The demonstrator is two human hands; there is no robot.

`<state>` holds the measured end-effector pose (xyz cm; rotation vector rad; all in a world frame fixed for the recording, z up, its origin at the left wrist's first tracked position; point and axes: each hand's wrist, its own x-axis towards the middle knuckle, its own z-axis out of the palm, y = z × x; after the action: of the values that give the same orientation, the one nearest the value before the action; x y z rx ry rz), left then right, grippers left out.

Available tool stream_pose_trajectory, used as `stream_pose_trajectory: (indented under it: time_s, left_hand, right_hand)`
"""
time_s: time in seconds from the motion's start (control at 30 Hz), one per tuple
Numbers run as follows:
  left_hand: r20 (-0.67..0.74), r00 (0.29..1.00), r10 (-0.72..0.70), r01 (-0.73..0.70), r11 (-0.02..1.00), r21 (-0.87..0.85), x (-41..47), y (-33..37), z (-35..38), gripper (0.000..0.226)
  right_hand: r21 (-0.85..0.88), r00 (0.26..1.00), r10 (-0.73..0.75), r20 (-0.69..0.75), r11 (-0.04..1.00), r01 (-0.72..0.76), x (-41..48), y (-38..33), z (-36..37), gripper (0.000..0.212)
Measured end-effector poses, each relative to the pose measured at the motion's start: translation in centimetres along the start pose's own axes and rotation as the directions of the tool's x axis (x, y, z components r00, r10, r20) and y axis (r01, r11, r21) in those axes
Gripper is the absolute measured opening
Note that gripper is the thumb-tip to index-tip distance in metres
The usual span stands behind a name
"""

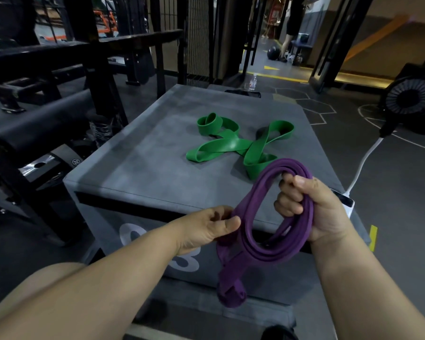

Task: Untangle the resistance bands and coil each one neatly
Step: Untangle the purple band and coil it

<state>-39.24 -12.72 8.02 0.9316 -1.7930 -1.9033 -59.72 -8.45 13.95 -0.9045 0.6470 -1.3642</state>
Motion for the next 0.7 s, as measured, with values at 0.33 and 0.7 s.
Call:
stream_pose_trajectory:
  time_s: [0.33,0.7]
  left_hand:
    - [0.006,0.999,-0.053,0.052,0.994,0.093,0.3,-1.0,0.2,0.030]
    - [-0.368,0.926,-0.083,0.147,0.978,0.150,1.6,-2.6,-0.4,0.021]
  right_hand:
    - [0.096,0.997,-0.063,-0.048,0.993,0.068,-0.2,-1.6,-0.7,0.048]
    - [0.054,0.978,-0.046,-0.202,0.997,0.058,-0.1,-2.2,-2.7,0.051]
